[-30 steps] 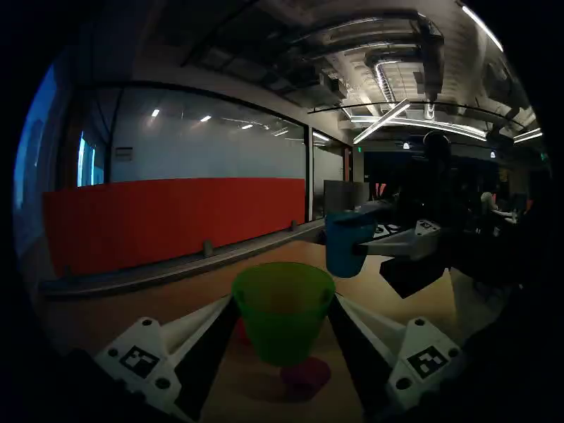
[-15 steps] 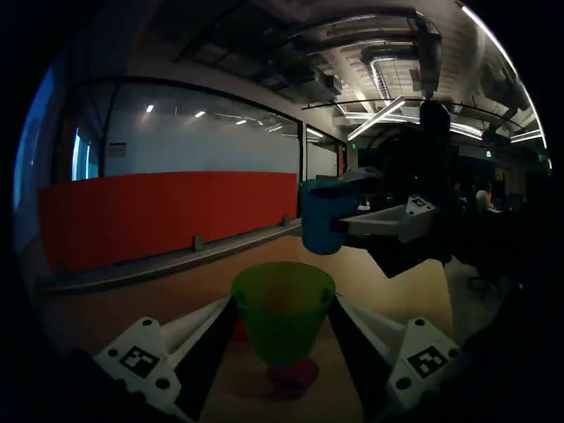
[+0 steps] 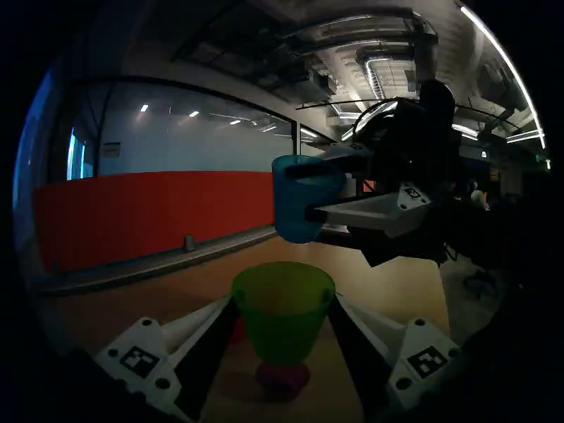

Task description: Pour water

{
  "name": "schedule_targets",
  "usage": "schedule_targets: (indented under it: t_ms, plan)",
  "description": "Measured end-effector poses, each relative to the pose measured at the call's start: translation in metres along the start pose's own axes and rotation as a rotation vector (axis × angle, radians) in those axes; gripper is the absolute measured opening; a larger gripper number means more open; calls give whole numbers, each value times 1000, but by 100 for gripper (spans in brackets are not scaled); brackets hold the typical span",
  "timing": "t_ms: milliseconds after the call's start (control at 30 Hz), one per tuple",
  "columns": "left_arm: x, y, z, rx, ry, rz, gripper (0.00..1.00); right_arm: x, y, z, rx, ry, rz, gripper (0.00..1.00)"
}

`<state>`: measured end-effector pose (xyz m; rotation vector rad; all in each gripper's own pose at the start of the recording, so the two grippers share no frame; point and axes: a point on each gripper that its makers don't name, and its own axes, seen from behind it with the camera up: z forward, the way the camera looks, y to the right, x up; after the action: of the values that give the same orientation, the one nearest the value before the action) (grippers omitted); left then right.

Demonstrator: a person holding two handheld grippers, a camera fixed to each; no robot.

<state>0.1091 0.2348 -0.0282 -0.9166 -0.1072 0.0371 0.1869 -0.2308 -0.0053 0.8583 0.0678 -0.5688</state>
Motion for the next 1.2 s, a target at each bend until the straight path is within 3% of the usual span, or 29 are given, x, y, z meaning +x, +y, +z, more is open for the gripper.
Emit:
schedule_targets:
  t_ms: [1200]
  plan:
    - [11,4,8,-20,31,18,86,27,9,23,-3,-37,-413,89]
